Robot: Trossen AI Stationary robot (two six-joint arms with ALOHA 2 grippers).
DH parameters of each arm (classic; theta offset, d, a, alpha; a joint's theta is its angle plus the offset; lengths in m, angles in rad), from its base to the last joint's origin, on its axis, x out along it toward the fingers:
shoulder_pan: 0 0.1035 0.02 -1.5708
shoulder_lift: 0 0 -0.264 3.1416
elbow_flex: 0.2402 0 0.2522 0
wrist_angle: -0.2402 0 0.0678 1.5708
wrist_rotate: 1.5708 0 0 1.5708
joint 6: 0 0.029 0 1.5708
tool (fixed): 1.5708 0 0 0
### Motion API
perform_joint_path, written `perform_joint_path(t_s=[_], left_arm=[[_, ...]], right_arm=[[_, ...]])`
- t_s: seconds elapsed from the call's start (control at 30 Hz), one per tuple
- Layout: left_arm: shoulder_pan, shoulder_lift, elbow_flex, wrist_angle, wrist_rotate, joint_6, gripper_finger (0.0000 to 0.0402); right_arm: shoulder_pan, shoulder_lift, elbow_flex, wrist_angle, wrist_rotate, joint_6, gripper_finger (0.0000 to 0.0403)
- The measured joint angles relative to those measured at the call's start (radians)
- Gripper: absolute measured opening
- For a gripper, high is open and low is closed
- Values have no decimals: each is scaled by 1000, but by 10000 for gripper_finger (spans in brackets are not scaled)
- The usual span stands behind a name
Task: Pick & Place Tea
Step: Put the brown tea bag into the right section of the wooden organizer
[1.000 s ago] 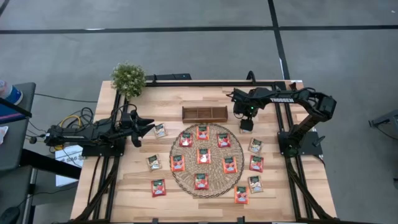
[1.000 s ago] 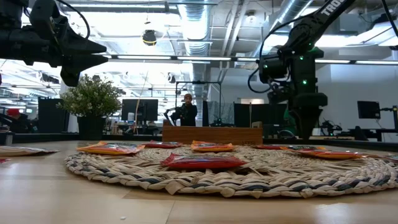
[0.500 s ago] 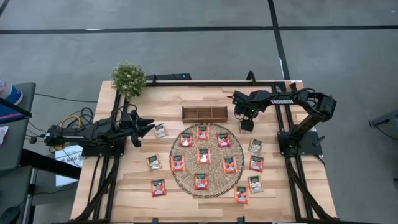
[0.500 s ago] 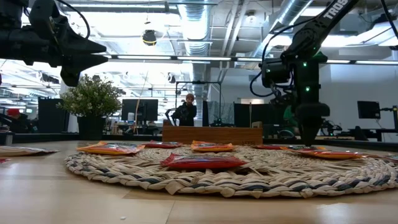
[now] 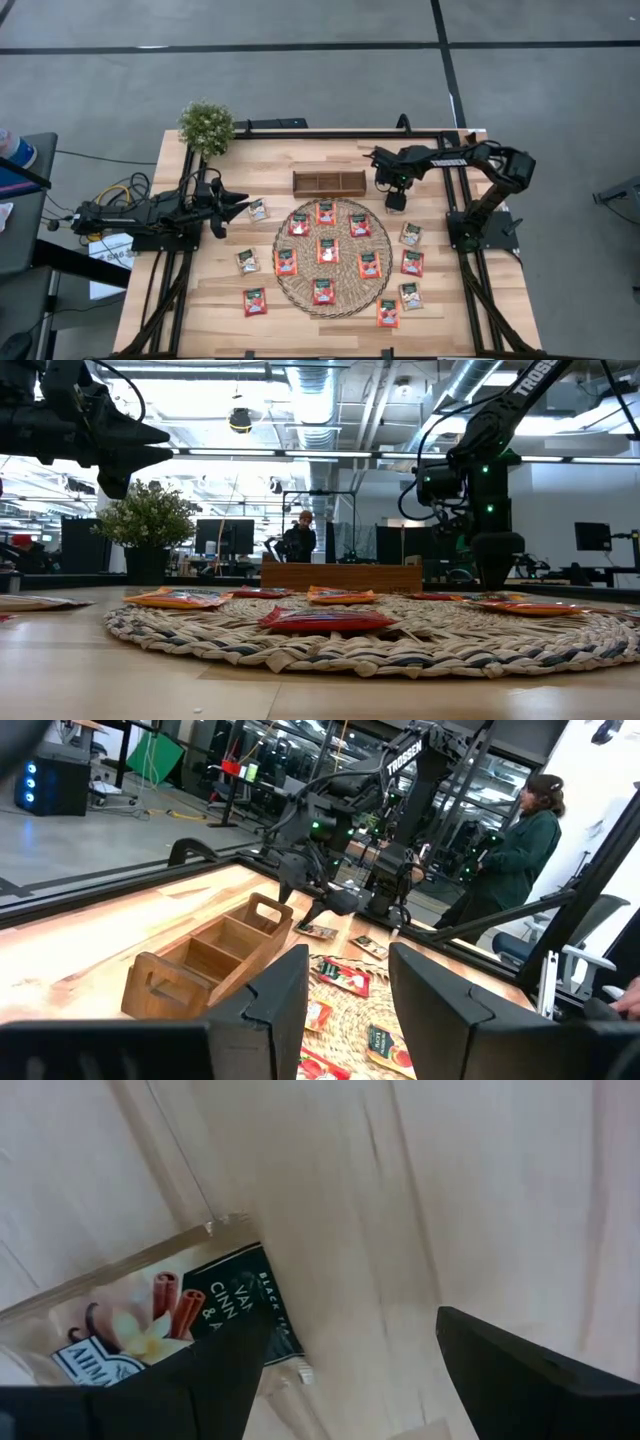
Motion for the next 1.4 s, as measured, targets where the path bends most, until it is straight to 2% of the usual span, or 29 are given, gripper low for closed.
perform_joint_path(t_s=[0.57, 0.67, 0.8, 1.17, 1.4], left_arm=[[0, 0, 0, 0, 0, 0, 133], [0, 0, 0, 0, 0, 0, 133], [0, 0, 0, 0, 0, 0, 133], [0, 0, 0, 0, 0, 0, 133], [0, 0, 0, 0, 0, 0, 133]], right_arm=[[11, 4, -1, -19, 20, 98, 285], [18, 5, -1, -25, 20, 123, 274], [20, 6, -2, -29, 8, 137, 234], [21, 8, -5, -30, -53, 140, 80], [20, 8, -5, -34, -87, 156, 7]])
